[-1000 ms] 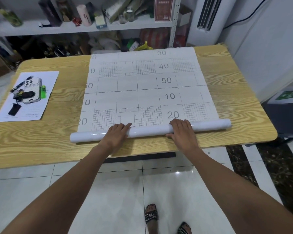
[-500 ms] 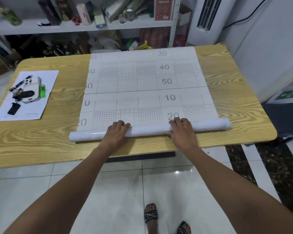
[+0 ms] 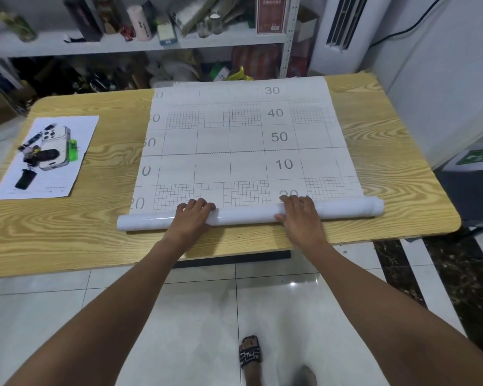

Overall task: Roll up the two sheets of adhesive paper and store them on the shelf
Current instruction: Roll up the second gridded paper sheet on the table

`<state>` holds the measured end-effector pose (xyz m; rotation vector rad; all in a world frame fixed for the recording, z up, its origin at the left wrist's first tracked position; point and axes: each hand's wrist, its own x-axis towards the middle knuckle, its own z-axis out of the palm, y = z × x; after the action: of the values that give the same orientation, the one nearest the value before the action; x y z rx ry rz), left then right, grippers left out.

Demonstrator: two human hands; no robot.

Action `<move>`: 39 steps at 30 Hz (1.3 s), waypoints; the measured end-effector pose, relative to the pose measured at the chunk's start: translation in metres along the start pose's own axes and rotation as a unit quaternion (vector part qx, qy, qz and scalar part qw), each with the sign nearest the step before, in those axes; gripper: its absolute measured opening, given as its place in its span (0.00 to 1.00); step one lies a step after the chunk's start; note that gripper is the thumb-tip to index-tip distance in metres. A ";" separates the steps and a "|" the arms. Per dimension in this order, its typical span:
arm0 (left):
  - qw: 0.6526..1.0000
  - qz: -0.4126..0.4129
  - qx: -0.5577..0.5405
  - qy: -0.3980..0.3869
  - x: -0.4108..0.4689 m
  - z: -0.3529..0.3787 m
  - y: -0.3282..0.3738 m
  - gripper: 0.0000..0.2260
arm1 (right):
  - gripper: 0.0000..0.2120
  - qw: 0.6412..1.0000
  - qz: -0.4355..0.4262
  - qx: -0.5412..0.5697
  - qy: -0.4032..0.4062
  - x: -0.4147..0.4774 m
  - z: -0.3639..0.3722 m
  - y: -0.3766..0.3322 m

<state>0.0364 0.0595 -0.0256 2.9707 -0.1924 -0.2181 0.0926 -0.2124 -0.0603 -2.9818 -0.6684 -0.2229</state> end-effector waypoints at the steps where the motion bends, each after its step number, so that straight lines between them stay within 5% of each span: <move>1: 1.000 0.001 -0.001 -0.003 0.001 0.000 -0.001 0.18 | 0.19 1.000 0.001 0.001 0.002 0.000 0.000 0.000; 27: 0.994 0.024 -0.054 -0.093 -0.005 -0.005 -0.006 0.17 | 0.33 0.998 -0.043 0.029 -0.024 -0.009 -0.004 0.002; 39: 0.994 0.030 -0.090 -0.053 -0.011 -0.005 -0.002 0.17 | 0.24 0.997 -0.036 0.065 -0.007 -0.006 -0.004 0.001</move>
<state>0.0263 0.0636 -0.0197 2.7715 -0.2598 -0.3656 0.0872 -0.2165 -0.0579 -2.8418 -0.7620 -0.1561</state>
